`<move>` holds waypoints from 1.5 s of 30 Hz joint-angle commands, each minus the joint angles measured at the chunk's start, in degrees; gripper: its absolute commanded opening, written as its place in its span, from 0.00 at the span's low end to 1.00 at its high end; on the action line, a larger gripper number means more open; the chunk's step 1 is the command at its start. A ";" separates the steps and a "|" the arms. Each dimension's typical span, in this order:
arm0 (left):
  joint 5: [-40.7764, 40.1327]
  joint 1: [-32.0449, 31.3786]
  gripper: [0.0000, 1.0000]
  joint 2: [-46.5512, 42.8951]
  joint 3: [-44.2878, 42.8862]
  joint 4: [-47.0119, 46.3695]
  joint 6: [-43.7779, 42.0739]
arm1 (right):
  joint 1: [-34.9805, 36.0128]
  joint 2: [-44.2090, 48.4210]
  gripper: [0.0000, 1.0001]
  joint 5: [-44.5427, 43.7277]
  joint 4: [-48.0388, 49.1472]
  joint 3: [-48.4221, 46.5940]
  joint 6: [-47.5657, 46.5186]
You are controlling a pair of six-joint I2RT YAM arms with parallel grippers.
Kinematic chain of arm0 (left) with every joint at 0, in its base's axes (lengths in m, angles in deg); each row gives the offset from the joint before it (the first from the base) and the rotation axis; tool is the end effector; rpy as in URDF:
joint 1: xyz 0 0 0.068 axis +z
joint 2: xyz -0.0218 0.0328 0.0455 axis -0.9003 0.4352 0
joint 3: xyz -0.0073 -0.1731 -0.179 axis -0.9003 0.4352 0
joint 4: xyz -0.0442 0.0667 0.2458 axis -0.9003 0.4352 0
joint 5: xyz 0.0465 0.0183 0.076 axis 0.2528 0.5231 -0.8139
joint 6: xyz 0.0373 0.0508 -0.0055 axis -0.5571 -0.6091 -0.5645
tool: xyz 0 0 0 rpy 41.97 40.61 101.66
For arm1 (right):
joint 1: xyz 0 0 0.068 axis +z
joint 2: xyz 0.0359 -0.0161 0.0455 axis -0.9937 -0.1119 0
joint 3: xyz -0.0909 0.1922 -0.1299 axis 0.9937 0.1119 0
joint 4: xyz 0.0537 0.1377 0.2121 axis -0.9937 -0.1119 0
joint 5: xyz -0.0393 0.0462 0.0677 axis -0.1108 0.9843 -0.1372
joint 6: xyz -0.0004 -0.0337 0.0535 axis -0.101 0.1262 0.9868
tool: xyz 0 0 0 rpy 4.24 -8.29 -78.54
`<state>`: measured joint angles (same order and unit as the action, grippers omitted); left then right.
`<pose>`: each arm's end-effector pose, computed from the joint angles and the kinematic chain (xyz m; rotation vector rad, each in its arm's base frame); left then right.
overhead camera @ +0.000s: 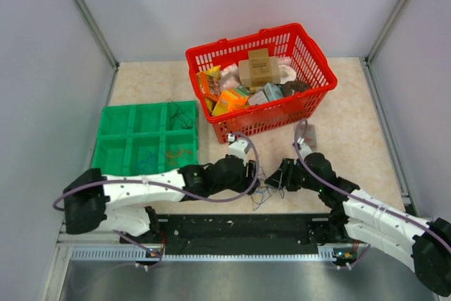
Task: Untangle the cables
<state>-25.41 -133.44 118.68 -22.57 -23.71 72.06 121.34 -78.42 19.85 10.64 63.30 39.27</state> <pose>0.1074 -0.2552 0.1992 0.3997 2.3052 -0.8410 0.1407 0.1248 0.1329 -0.0324 2.3430 1.0602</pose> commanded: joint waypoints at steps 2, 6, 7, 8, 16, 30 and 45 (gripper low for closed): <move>-6.64 -0.20 0.59 9.48 -7.05 -1.01 3.78 | 0.56 0.73 0.48 -0.13 6.23 1.46 3.10; -6.82 -0.20 0.57 13.71 -9.60 -0.04 4.39 | 0.56 1.26 0.47 -0.04 5.62 1.90 3.01; -6.82 -0.20 0.54 14.68 -10.04 0.22 4.66 | 0.56 1.44 0.47 -0.13 5.44 2.08 2.93; -6.73 -0.11 0.51 15.21 -10.48 0.66 4.92 | 0.56 1.61 0.47 -0.13 5.36 2.17 2.93; -9.98 -0.11 0.33 18.37 -13.73 5.31 4.31 | 0.56 2.93 0.47 -0.48 3.95 2.43 2.40; -6.57 -0.38 0.00 8.39 -10.42 -4.57 -7.89 | 0.65 5.39 0.54 -0.48 -0.53 0.77 -1.11; -3.84 0.76 0.00 -9.39 -7.50 -10.14 -11.86 | 0.56 9.27 0.69 0.48 8.84 -3.37 0.89</move>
<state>-31.00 -133.11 112.25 -28.65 -29.04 62.27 121.34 -69.33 19.80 10.25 62.42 37.74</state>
